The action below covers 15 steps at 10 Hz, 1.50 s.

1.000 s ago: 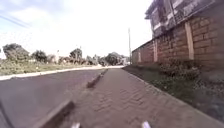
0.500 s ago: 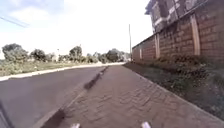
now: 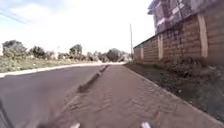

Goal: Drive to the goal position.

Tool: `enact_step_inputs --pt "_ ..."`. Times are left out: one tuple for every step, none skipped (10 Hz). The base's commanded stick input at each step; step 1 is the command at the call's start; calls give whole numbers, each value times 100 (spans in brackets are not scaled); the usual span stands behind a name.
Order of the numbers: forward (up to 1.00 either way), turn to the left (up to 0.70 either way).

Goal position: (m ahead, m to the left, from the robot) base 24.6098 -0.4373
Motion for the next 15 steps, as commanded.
enact_step_inputs --pt "67 -21" --pt "67 -34" --pt "67 -33" --pt "67 -33" --pt "67 -20" --pt "67 0" --pt "67 0" --pt "67 0" --pt "67 0" --pt "67 0" --pt "67 0" --pt "67 0" --pt "67 0" --pt "67 0" --pt "67 0"
